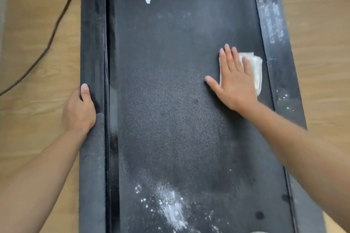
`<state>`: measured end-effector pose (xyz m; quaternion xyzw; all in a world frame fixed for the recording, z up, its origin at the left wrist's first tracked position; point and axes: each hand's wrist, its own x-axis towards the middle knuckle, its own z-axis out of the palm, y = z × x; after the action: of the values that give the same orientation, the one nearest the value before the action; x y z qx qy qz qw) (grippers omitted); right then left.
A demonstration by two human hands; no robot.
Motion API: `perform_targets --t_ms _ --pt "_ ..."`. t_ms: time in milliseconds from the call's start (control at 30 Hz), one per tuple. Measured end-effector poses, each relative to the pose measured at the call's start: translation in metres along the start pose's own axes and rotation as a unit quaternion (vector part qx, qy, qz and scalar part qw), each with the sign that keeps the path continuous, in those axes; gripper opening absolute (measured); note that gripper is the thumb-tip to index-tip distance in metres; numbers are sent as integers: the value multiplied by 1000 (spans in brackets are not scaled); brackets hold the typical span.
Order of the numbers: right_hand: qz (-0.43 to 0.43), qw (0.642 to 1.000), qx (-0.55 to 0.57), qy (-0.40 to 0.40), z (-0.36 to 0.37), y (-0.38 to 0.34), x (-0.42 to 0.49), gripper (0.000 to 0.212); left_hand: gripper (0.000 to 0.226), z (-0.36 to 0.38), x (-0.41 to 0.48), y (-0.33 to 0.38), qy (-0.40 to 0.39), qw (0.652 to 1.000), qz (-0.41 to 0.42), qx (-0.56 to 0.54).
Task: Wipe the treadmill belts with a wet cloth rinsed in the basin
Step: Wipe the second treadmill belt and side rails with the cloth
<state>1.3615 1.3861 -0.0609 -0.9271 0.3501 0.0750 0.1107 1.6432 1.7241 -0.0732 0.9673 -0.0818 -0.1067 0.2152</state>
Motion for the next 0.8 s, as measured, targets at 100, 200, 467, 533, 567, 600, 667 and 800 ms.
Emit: perform_targets --t_ms 100,200,467,533,567,600,667,800 --pt "-47 998 -16 -45 39 -19 -183 95 68 -1 -2 3 -14 1000 -5 -6" --pt "-112 991 -50 -52 61 -15 -262 101 67 0 -2 3 -14 1000 -13 -19" --pt "-100 995 -27 7 49 0 -180 100 68 1 -3 3 -7 1000 -11 12" --pt "-61 998 -30 14 32 14 -100 100 69 1 -5 6 -6 1000 -7 20" --pt "-48 999 -25 1 20 20 -61 100 70 0 -6 9 -7 1000 -9 22" --pt "-38 999 -21 -10 7 24 -29 100 71 -2 -8 12 -12 1000 -12 24" --pt "-19 1000 -9 -20 -11 33 10 100 72 -5 -14 15 -12 1000 -10 13" --pt "4 1000 13 0 -5 33 -6 100 80 -5 -4 6 -27 998 19 -44"
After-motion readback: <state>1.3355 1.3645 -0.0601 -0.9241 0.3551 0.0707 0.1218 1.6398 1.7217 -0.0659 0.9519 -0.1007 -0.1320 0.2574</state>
